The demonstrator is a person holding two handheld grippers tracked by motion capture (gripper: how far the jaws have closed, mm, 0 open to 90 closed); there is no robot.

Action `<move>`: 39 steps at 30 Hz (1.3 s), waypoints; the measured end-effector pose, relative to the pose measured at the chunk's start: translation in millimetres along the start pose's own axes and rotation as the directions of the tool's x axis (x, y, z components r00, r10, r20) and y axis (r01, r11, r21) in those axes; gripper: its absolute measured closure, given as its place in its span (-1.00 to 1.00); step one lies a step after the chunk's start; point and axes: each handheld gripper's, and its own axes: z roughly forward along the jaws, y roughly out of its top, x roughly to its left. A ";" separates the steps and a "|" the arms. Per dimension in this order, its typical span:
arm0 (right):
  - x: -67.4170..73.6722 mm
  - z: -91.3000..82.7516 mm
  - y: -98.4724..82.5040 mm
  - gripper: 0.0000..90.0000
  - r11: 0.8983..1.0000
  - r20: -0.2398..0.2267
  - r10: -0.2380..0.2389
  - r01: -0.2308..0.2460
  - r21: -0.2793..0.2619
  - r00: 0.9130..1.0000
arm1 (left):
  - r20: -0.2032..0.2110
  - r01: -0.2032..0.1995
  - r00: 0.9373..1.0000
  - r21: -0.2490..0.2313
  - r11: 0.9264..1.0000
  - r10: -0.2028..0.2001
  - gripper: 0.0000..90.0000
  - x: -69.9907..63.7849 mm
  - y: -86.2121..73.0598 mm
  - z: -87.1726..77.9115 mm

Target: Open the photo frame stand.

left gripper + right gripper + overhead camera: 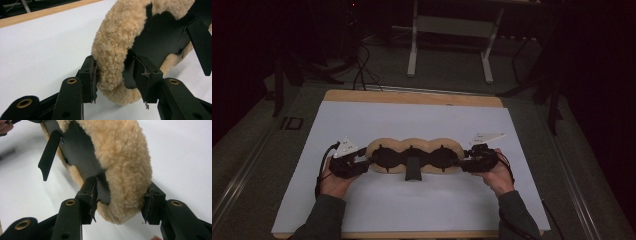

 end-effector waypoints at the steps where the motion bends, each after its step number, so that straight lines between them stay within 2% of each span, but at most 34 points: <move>1: 0.0 -0.1 0.9 0.17 1.000 0.002 0.000 0.000 -0.005 1.000 | -0.002 -0.002 1.000 -0.002 1.000 0.002 0.24 0.2 1.1 -0.4; 25: -7.1 0.0 0.9 0.14 0.998 0.019 0.035 -0.034 -0.043 0.999 | -0.027 -0.058 0.998 -0.017 0.998 0.058 0.23 3.6 21.8 5.5; 28: -8.4 -0.5 2.1 0.13 0.998 0.032 0.038 -0.036 -0.052 0.999 | -0.033 -0.066 0.997 -0.019 0.998 0.065 0.23 3.5 24.8 7.0; 34: -11.8 1.4 1.5 0.12 0.997 0.035 0.050 -0.048 -0.066 0.998 | -0.052 -0.077 0.996 -0.031 0.997 0.075 0.23 3.9 28.6 11.0; 39: -15.7 6.8 -0.6 0.12 0.996 0.038 0.066 -0.063 -0.067 0.997 | -0.075 -0.086 0.994 -0.017 0.996 0.085 0.22 5.4 29.8 17.0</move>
